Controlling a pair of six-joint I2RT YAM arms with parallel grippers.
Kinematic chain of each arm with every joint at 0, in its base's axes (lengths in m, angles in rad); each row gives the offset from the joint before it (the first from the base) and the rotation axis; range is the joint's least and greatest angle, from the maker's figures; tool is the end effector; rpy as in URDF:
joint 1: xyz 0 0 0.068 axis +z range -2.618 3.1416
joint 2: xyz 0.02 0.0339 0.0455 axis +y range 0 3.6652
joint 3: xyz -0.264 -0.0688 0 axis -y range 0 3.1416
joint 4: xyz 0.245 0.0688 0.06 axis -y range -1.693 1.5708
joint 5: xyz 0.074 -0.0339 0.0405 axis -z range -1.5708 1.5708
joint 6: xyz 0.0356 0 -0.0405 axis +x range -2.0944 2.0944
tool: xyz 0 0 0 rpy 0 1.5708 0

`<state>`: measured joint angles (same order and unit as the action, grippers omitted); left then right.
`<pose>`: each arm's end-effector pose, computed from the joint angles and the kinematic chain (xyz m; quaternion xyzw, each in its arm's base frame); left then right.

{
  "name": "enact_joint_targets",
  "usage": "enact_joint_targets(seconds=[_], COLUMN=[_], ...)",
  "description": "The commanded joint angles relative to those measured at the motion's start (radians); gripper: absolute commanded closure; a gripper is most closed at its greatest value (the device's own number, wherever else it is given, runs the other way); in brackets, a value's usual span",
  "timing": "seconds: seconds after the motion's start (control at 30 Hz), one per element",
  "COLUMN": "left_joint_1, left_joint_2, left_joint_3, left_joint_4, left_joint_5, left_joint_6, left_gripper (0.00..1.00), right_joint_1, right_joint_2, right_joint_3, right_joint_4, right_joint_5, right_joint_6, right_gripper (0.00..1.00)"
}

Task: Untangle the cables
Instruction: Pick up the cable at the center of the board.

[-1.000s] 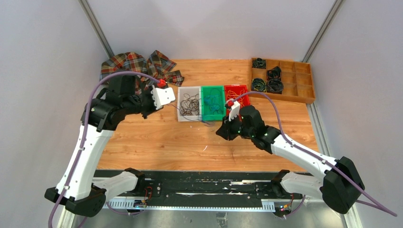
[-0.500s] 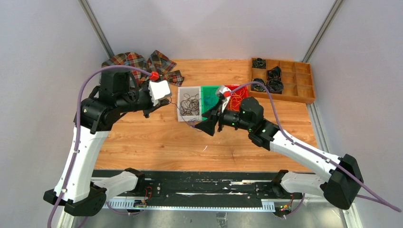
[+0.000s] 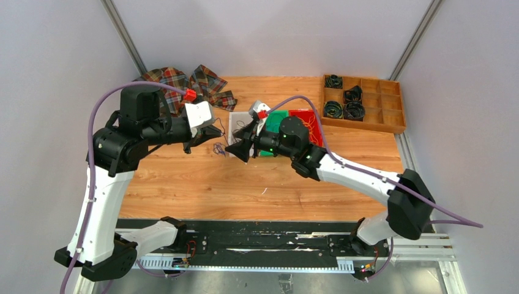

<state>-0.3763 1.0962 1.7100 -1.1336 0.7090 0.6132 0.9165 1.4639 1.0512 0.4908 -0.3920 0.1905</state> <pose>0.1335 -0.0777 0.4883 0.5385 0.6313 -0.2426 0.5026 0.2003 0.2835 0.3410 -0.3701 0.5718 0.4910 0.5431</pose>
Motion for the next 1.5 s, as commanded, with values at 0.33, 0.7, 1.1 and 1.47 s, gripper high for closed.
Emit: enact_joint_targets(seconds=[0.33, 0.7, 1.1, 1.47], left_joint_1=[0.0, 0.0, 0.0, 0.0], left_joint_2=[-0.005, 0.012, 0.02, 0.023], left_joint_3=[0.083, 0.209, 0.221, 0.149], left_joint_4=[-0.023, -0.023, -0.023, -0.021], left_joint_5=[0.047, 0.033, 0.011, 0.058], left_joint_6=[-0.036, -0.036, -0.016, -0.027], left_gripper=[1.0, 1.0, 1.0, 1.0], right_joint_1=[0.036, 0.019, 0.018, 0.018], right_joint_2=[0.104, 0.151, 0.047, -0.066], right_joint_3=[0.0, -0.262, -0.39, -0.175], right_joint_4=[0.15, 0.269, 0.283, 0.224], right_joint_5=[0.005, -0.02, -0.018, 0.013], right_joint_6=[0.124, 0.269, 0.305, 0.29], right_gripper=[0.58, 0.57, 0.52, 0.5])
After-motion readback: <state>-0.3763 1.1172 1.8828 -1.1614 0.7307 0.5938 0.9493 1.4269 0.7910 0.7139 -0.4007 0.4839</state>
